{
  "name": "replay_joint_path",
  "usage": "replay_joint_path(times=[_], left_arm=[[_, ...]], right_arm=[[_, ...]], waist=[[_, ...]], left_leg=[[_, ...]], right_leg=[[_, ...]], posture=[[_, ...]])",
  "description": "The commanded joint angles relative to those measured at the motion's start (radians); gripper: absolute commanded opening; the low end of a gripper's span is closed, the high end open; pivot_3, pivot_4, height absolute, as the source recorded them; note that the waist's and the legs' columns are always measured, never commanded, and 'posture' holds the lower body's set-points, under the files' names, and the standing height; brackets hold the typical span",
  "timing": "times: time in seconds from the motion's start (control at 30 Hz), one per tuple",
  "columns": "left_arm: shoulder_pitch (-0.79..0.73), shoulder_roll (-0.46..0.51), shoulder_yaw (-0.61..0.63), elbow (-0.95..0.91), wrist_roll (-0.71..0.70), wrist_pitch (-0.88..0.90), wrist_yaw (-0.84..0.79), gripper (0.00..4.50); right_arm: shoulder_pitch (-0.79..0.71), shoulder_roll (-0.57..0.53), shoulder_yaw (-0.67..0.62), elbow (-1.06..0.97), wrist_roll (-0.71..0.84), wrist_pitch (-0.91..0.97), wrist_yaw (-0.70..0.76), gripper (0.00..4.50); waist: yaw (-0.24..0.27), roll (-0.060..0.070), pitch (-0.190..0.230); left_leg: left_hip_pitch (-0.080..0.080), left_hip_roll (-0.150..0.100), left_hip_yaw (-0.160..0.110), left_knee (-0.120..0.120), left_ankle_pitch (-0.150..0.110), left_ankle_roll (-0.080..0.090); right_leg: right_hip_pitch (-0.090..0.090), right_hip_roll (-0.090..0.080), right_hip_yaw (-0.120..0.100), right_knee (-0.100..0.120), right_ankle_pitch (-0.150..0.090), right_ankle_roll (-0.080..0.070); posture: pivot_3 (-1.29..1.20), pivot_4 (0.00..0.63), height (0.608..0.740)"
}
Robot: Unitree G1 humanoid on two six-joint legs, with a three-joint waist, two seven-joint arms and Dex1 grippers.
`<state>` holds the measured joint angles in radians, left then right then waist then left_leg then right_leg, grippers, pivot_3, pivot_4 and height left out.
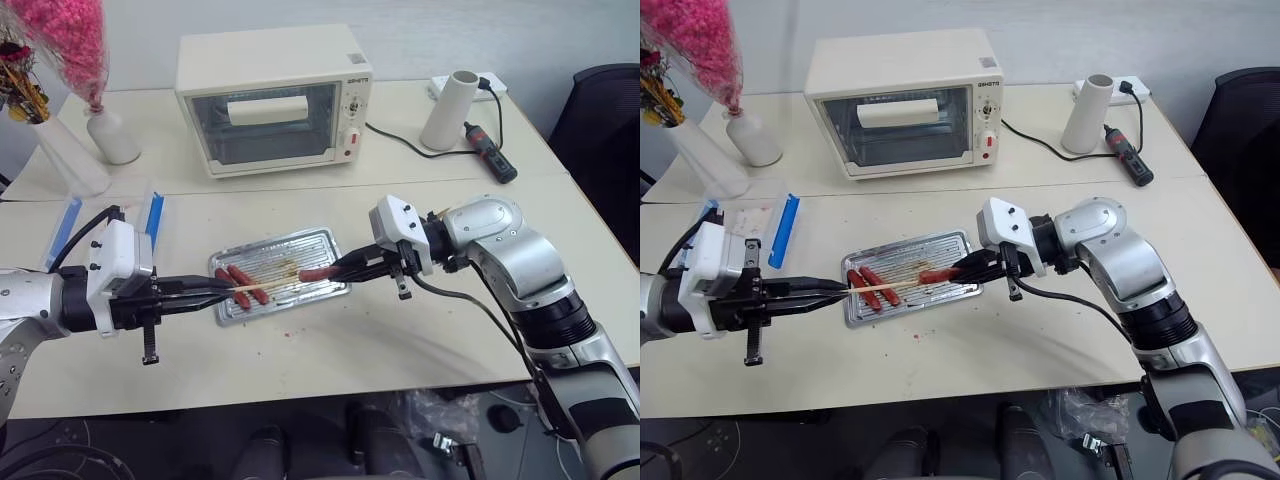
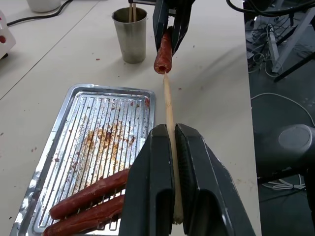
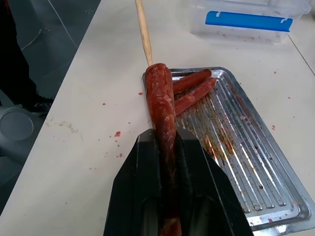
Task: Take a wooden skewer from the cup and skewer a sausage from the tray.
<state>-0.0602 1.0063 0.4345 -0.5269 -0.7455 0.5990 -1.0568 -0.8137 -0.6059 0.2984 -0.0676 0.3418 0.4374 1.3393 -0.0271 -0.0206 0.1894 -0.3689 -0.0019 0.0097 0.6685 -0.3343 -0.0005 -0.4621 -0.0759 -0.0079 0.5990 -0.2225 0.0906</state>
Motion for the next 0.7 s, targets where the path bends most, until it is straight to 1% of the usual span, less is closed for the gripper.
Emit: replay_joint_path(times=[0.03,0.23,0.7], left_arm=[[-0.005,0.020,0.040,0.002,0.003,-0.014,-0.005,0.00],[-0.008,0.018,0.040,0.000,0.005,-0.012,-0.001,0.00],[-0.058,0.004,-0.016,0.011,0.016,-0.020,0.013,0.00]], right_arm=[[0.001,-0.013,-0.039,0.002,0.003,-0.023,-0.002,0.22],[0.000,-0.015,-0.042,0.000,0.007,-0.021,-0.001,0.22],[-0.013,0.009,-0.045,-0.067,0.052,0.035,-0.032,0.22]], waist=[[0.000,0.000,0.000],[0.000,0.000,0.000],[0.000,0.000,0.000]], left_leg=[[0.000,0.000,0.000,0.000,0.000,0.000],[0.000,0.000,0.000,0.000,0.000,0.000],[0.000,0.000,0.000,0.001,0.000,0.000]], right_leg=[[0.000,0.000,0.000,0.000,0.000,0.000],[0.000,0.000,0.000,0.000,0.000,0.000],[0.000,0.000,0.000,0.001,0.000,0.000]], posture=[[0.00,0.150,0.740],[0.00,0.150,0.740],[0.00,0.150,0.740]])
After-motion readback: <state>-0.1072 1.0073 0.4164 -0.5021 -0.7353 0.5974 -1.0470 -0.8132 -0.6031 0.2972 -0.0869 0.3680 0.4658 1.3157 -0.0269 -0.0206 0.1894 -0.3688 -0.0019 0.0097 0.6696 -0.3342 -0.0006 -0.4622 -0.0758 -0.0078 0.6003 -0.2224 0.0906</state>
